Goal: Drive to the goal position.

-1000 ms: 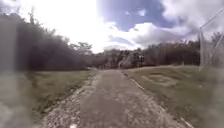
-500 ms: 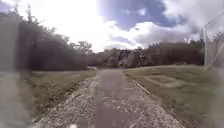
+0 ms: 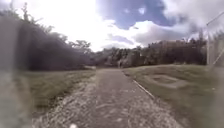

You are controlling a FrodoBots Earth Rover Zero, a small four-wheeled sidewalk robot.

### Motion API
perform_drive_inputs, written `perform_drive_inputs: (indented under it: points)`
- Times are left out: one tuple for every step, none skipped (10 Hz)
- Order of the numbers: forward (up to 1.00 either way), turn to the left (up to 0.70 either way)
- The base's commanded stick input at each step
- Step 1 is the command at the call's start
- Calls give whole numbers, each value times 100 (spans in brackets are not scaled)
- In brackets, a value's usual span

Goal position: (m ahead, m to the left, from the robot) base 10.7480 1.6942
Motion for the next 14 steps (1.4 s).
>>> perform_drive_inputs:
  points:
    - [70,1]
    - [70,1]
    - [70,1]
    - [70,1]
    - [70,1]
    - [70,1]
    - [70,1]
    - [70,1]
    - [70,1]
    - [70,1]
    - [70,1]
    - [70,1]
    - [70,1]
    - [70,1]
